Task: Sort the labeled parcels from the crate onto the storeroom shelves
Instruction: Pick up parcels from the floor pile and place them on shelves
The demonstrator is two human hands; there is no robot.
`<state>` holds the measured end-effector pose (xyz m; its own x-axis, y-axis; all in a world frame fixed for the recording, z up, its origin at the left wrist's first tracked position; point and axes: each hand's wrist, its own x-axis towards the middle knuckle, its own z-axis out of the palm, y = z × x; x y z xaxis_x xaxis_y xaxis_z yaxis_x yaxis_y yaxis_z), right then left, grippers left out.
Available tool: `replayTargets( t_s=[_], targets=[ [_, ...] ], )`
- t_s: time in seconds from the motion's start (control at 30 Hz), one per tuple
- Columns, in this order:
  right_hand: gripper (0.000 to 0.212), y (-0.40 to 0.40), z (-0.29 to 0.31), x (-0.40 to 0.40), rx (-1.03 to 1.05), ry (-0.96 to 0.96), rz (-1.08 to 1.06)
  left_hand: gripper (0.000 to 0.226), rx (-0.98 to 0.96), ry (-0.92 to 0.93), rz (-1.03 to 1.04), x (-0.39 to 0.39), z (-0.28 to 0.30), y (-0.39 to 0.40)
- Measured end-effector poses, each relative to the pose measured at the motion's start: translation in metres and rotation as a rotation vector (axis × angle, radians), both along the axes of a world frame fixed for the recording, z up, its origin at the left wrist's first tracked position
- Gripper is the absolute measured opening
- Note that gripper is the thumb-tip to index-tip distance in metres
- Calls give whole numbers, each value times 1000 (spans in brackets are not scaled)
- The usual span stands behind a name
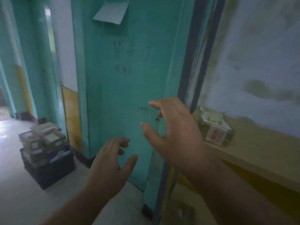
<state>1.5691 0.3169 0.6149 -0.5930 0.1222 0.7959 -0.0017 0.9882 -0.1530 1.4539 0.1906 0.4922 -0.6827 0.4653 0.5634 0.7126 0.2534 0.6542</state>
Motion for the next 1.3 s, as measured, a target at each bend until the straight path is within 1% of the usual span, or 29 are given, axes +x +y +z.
replayTargets(
  t_s=[0.17,0.3,0.37,0.43,0.53,0.73,0.87,0.97,1.03,1.13,1.23,1.3],
  targets=[
    [51,-79,-26,-118,-34,-67,152,33,-84,12,200,-90,-21,-109],
    [54,-150,-44,-217,-75,-120,215,34,-227,49,342,-166,-27,-199],
    [54,-176,-48,-261,-110,-162,228,34,-278,28,401,-202,-29,-232],
    [56,-193,-50,-301,-120,-215,236,38,-338,-8,438,-234,-30,-258],
    [58,-206,-54,-360,-109,-283,229,41,-421,-29,477,-289,-41,-283],
    [56,-209,-77,-499,-67,-281,259,46,-489,-51,582,-417,-74,-298],
    [56,-216,-80,-607,-48,-302,263,52,-642,-36,665,-506,-66,-320],
    [55,-237,-84,-687,29,-332,243,53,-778,6,744,-573,-62,-348],
    [55,-256,-91,-736,69,-373,211,52,-822,15,767,-615,-65,-366],
    [56,-285,-108,-804,89,-397,174,52,-839,4,748,-680,-79,-386],
    [57,-314,-126,-872,87,-459,97,51,-828,29,679,-760,-95,-411],
    [57,-323,-131,-903,78,-469,58,49,-825,50,637,-803,-99,-421]
  ],
)
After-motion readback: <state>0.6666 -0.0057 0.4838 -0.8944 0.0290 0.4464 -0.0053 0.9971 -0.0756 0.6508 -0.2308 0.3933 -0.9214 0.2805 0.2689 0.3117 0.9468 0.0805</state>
